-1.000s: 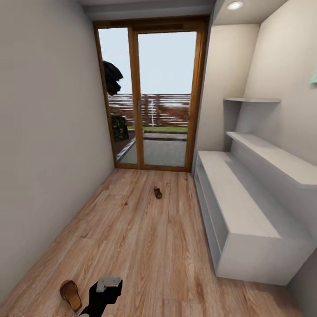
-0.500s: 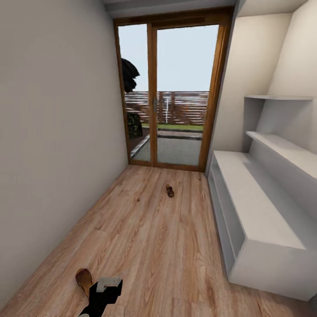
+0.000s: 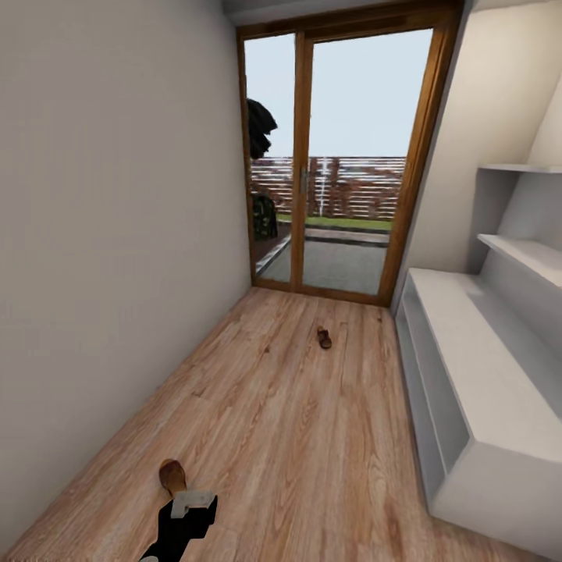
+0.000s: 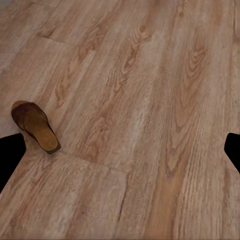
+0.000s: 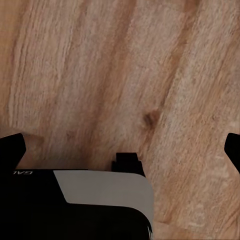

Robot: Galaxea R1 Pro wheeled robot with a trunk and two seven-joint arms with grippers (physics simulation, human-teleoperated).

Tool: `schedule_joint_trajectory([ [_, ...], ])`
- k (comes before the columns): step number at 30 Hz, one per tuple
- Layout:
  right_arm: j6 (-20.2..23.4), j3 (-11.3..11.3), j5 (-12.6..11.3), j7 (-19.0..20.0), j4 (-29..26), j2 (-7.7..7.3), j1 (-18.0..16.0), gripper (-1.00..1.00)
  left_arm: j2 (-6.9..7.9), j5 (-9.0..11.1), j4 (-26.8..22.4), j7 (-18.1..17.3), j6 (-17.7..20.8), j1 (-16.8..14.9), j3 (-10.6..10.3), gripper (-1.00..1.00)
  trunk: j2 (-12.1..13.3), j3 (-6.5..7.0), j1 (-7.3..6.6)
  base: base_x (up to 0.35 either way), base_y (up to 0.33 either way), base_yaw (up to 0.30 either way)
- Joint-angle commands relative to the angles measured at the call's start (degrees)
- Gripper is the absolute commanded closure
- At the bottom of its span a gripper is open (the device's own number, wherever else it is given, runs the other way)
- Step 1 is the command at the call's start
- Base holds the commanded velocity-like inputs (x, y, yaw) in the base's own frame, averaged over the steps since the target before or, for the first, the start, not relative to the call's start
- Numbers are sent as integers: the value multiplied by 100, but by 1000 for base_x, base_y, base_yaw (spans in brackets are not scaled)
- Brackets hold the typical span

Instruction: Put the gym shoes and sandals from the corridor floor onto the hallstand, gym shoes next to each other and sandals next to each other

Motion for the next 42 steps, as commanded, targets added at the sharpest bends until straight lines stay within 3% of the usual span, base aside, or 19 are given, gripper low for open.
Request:
schedule_joint_trajectory([
  [1,33,-1,6,-3,-12,0,0,-100,-1,3,5,-4,-18,-4,-1,-100,-3,-12,1,134,6,224],
  [25,33,-1,6,-3,-12,0,0,-100,-4,3,5,-4,-18,-4,-1,-100,-3,-158,1,272,146,224],
  [42,32,-1,6,-3,-12,0,0,-100,-9,3,5,-4,-19,-4,-1,-100,-3,-262,1,89,105,224],
])
